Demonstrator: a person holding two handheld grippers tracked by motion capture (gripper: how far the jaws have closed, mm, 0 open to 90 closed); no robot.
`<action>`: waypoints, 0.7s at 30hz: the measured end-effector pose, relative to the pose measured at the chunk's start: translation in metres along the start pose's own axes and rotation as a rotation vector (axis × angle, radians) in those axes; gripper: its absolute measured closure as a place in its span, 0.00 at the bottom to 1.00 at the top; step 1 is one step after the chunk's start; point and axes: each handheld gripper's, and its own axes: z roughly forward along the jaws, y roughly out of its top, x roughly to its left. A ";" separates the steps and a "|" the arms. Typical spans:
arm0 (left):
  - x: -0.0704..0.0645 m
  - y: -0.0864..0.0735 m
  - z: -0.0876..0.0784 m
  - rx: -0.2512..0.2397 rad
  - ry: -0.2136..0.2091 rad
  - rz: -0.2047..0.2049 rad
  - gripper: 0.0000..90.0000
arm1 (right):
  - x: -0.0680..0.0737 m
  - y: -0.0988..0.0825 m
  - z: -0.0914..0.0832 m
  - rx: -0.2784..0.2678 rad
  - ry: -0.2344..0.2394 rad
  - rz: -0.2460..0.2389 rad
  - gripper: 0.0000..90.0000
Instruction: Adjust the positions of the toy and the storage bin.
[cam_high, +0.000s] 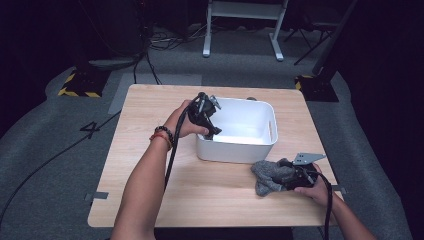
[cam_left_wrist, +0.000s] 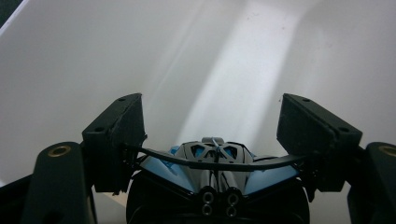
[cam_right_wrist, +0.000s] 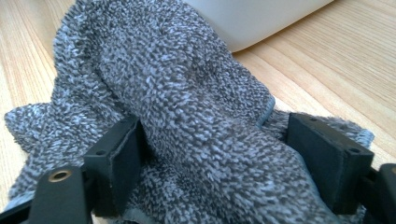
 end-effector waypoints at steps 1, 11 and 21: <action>0.000 0.000 0.000 -0.001 0.001 0.001 0.27 | 0.000 0.000 0.000 0.001 0.000 0.001 0.23; -0.003 0.003 0.002 -0.006 0.005 0.033 0.27 | 0.000 0.000 0.000 0.000 0.002 0.001 0.23; -0.006 0.012 0.008 -0.004 0.014 0.036 0.27 | -0.001 0.000 0.000 -0.001 0.004 0.000 0.23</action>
